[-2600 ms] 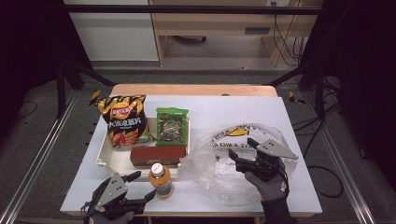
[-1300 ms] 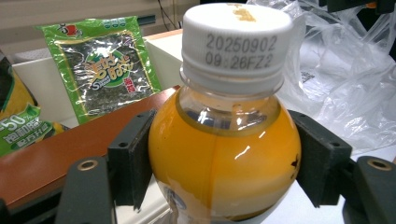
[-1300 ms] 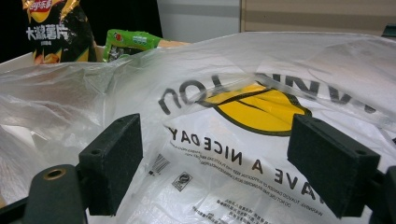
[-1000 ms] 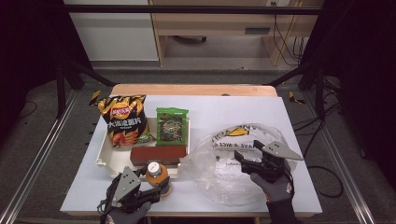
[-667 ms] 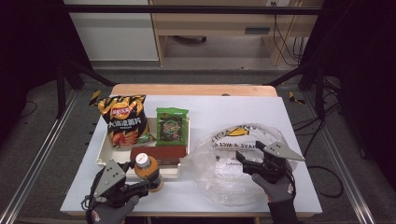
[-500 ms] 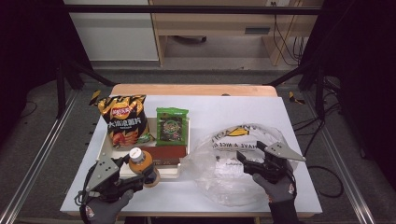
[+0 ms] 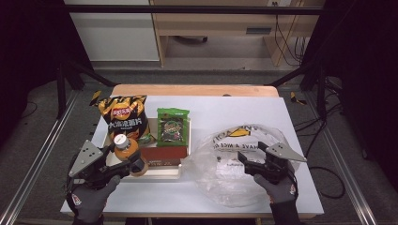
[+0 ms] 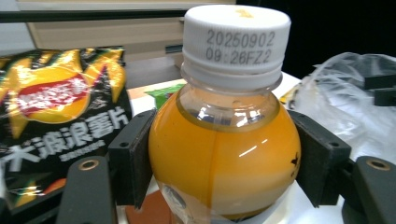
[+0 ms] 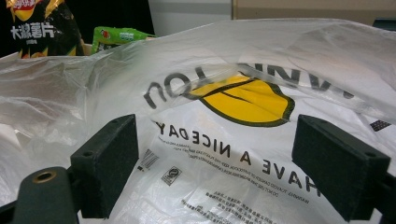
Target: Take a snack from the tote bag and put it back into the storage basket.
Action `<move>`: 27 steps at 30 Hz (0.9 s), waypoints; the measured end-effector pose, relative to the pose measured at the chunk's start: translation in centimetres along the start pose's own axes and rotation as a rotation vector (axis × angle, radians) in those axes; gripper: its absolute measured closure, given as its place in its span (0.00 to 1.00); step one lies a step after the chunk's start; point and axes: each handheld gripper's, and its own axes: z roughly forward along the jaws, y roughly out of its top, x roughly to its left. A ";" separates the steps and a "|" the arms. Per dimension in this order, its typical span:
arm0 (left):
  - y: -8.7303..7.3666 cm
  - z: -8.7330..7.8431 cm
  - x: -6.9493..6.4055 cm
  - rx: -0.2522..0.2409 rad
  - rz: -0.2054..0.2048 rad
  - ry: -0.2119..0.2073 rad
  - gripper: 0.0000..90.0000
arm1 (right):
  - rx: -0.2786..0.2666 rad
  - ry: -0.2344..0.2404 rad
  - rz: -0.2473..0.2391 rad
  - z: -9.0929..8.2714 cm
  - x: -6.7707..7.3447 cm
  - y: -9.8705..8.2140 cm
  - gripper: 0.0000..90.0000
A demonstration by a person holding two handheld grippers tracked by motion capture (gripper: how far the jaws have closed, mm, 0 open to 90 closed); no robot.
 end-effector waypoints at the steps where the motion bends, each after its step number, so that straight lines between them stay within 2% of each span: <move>1: 0.0 0.0 0.2 0.000 -0.005 0.000 0.33 | -0.001 0.001 -0.001 0.0 0.0 0.0 0.17; 8: 0.0 -0.2 1.3 -0.011 -0.020 0.045 0.33 | -0.002 -0.002 0.001 0.0 -0.1 0.0 0.16; 16: 0.0 -0.4 2.5 -0.028 -0.049 0.076 0.33 | -0.001 -0.005 0.002 0.0 -0.1 -0.1 0.16; 23: 0.1 -0.3 3.6 -0.026 -0.058 0.101 0.33 | 0.000 -0.009 0.001 0.1 -0.1 -0.1 0.16; 27: 0.2 -0.2 4.2 -0.025 -0.050 0.112 0.33 | 0.000 -0.010 0.000 0.1 -0.1 -0.1 0.16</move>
